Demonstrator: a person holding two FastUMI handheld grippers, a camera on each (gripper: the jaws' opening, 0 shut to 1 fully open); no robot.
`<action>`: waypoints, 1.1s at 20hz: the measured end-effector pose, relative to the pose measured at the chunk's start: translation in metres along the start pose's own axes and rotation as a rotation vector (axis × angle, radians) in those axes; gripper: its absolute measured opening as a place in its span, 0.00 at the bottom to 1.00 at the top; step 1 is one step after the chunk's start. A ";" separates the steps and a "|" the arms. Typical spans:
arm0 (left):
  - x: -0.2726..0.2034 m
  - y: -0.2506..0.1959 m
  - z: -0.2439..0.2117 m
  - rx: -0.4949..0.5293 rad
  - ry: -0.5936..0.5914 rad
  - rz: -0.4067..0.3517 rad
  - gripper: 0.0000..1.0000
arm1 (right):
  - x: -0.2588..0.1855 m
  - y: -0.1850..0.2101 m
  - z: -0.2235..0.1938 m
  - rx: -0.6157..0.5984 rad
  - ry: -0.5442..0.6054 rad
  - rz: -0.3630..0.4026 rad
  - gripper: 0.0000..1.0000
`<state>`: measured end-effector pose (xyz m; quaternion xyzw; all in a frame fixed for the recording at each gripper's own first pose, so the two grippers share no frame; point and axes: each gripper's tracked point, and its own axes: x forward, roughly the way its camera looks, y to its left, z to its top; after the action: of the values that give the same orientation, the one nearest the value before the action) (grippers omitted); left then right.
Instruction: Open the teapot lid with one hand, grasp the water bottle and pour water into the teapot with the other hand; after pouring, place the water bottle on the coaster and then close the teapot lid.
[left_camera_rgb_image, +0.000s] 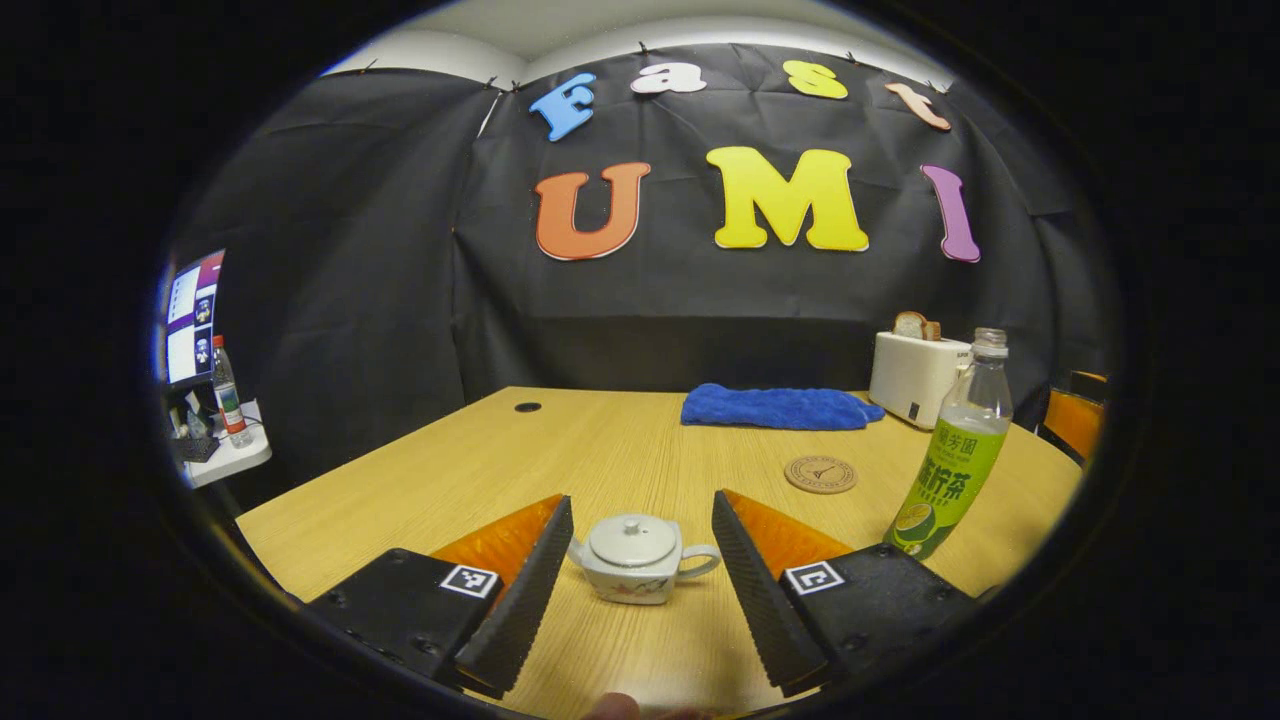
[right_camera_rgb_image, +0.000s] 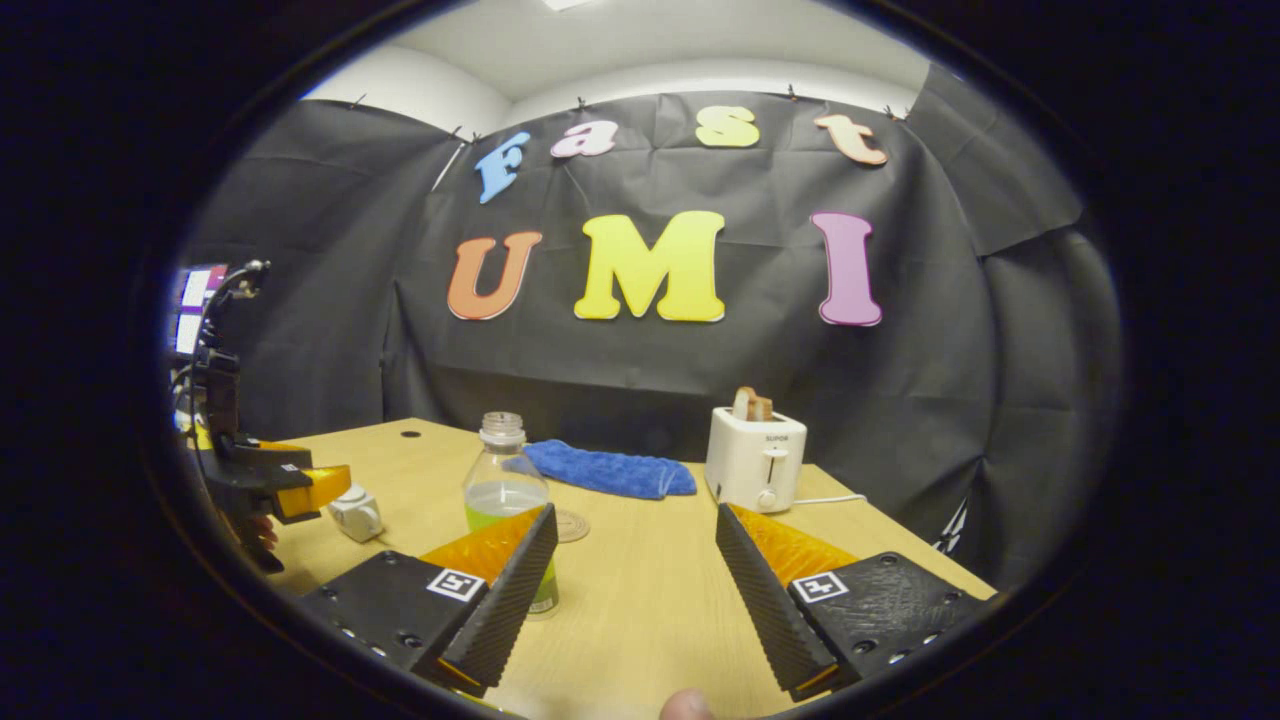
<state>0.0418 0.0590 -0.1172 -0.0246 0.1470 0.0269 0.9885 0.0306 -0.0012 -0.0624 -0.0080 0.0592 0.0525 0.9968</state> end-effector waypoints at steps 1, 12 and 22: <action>0.004 0.000 -0.004 0.004 0.021 -0.002 0.83 | 0.001 -0.003 0.000 0.000 0.000 -0.008 0.95; 0.024 0.009 -0.010 0.043 0.063 0.037 0.22 | 0.008 -0.011 -0.008 -0.012 0.021 -0.018 0.98; 0.020 0.007 0.012 0.014 0.017 -0.005 0.03 | 0.013 0.007 -0.005 -0.005 -0.003 0.065 0.95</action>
<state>0.0642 0.0678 -0.1121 -0.0183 0.1555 0.0232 0.9874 0.0421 0.0066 -0.0693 -0.0085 0.0579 0.0849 0.9947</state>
